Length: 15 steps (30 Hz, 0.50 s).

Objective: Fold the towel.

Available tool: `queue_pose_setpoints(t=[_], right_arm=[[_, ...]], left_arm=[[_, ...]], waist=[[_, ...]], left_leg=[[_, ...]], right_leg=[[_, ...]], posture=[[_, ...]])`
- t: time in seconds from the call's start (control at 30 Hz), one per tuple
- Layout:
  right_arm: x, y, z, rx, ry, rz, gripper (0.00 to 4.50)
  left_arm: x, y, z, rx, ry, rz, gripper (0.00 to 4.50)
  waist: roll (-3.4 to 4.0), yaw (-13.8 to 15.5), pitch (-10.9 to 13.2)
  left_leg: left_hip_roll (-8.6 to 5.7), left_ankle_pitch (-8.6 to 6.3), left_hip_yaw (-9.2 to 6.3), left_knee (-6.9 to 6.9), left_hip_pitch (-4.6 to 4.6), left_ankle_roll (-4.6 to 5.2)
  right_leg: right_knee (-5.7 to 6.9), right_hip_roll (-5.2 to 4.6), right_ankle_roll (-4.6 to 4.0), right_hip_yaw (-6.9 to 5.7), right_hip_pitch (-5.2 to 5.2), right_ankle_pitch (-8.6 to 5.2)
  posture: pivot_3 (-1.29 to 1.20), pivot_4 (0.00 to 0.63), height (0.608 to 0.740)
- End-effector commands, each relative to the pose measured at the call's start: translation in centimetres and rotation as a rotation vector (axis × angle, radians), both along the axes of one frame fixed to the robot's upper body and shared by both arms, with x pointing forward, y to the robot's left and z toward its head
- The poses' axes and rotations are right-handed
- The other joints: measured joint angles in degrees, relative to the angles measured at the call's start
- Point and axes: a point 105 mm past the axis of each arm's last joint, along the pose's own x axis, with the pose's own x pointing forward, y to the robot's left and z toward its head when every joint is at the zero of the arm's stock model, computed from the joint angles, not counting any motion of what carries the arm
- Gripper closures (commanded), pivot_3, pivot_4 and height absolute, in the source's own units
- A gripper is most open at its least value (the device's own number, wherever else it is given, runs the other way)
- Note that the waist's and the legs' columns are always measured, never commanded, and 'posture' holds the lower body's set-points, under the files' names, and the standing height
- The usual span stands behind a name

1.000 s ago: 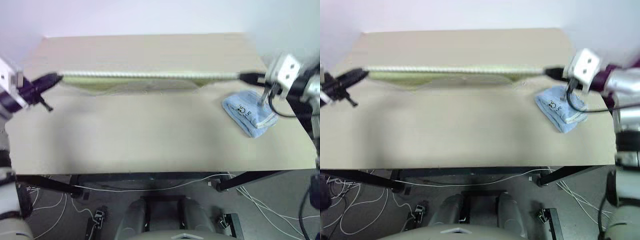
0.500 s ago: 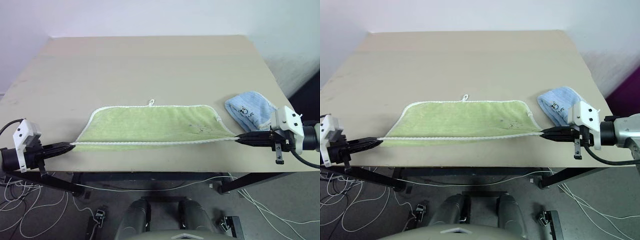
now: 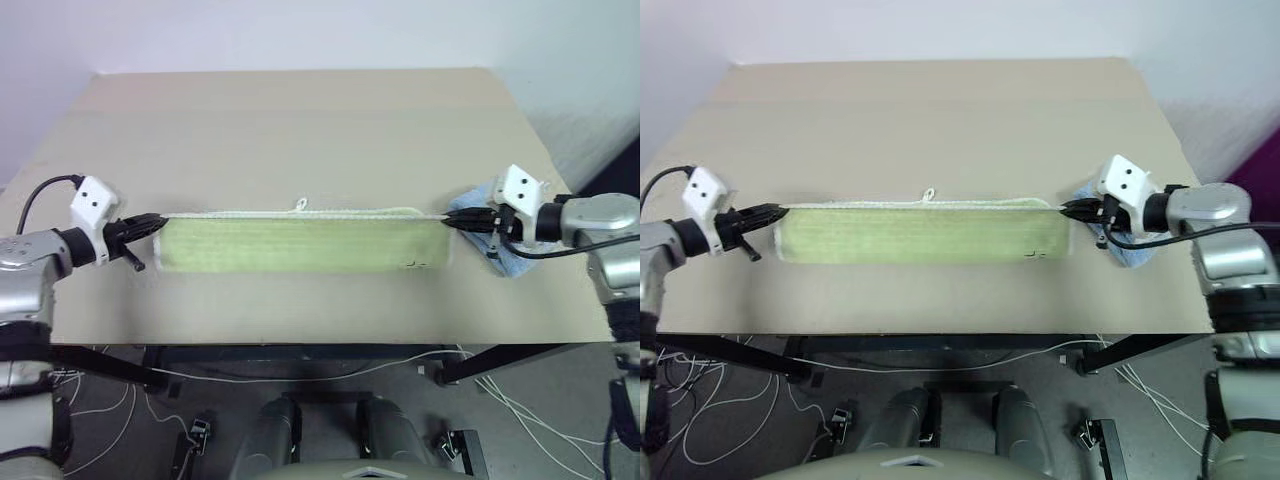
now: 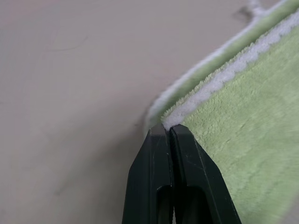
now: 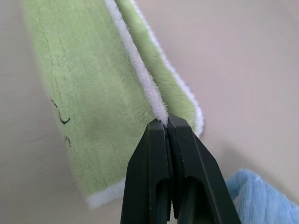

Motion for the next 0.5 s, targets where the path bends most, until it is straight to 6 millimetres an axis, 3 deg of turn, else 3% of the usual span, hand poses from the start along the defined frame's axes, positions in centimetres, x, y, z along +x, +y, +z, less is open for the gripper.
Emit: queue_pose_setpoints(t=[0.03, 0.37, 0.4, 0.5], right_arm=[[1.5, -0.3, -0.1, -0.025, -0.039, -0.032, 4.48], [4.1, 0.3, -1.1, -0.02, -0.054, -0.075, 4.48], [4.2, 0.3, -1.1, -0.017, -0.055, -0.076, 4.5], [4.3, 0.2, -1.0, -0.004, -0.067, -0.086, 3.84]], left_arm=[[1.3, 0.4, 0.1, 0.066, -0.032, 0.036, 4.5], [2.6, -0.1, -2.5, 0.151, 0.036, 0.051, 4.5], [2.6, -0.1, -2.7, 0.151, 0.038, 0.054, 4.29], [2.5, 0.2, -2.9, 0.127, 0.045, 0.067, 3.53]], waist=[[0.0, -0.02, 0.0], [0.0, -0.24, 0.0], [0.0, -0.25, 0.0], [0.0, -0.22, 0.0]], left_leg=[[0.0, 0.0, 0.0, 0.01, 0.0, 0.0], [0.02, 0.01, 0.03, 0.03, -0.04, 0.0], [0.02, 0.01, 0.03, 0.04, -0.04, 0.0], [0.02, 0.02, 0.02, 0.04, -0.04, 0.0]], right_leg=[[0.0, 0.01, 0.0, 0.0, -0.01, 0.0], [0.07, 0.07, 0.01, 0.03, -0.06, 0.0], [0.07, 0.07, 0.01, 0.03, -0.06, 0.0], [0.09, 0.07, 0.01, 0.03, -0.07, 0.0]], posture=[[0.0, 0.15, 0.74], [0.0, 0.15, 0.74], [0.0, 0.15, 0.74], [0.0, 0.15, 0.74]])
